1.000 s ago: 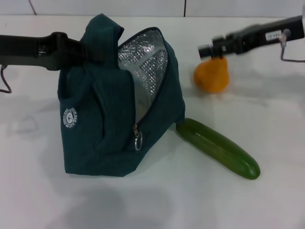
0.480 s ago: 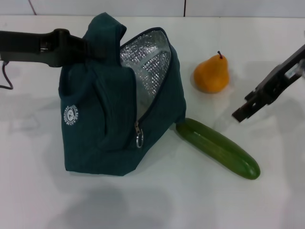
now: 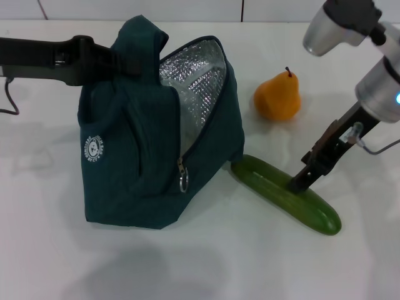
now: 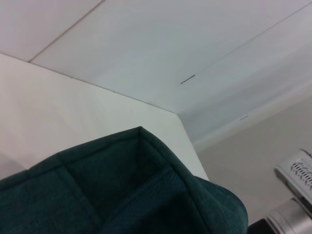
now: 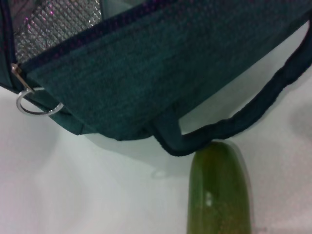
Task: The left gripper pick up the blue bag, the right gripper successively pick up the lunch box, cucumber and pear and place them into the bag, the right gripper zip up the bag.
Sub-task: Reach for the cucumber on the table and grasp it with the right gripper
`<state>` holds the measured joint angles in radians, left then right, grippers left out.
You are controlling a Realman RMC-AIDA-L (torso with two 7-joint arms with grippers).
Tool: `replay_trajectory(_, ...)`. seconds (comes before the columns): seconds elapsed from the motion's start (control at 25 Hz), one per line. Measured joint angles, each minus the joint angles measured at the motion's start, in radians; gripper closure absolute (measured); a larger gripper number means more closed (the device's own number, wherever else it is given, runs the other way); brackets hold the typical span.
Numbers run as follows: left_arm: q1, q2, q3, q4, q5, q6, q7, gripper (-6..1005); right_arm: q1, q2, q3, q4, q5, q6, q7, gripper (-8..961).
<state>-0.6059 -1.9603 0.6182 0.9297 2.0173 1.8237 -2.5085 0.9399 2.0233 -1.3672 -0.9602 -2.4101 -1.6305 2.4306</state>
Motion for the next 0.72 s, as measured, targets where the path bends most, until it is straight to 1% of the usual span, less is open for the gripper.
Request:
replay_trajectory(0.16, -0.001, -0.002, 0.001, 0.0, 0.0, 0.0, 0.0, 923, -0.004, 0.0, -0.032, 0.036, 0.036, 0.041, -0.001, 239)
replay_trajectory(0.72, -0.007, -0.007, 0.012, 0.0, 0.002, 0.0, 0.0, 920, -0.032, 0.003, -0.143, 0.072, 0.085, 0.136, -0.003, 248)
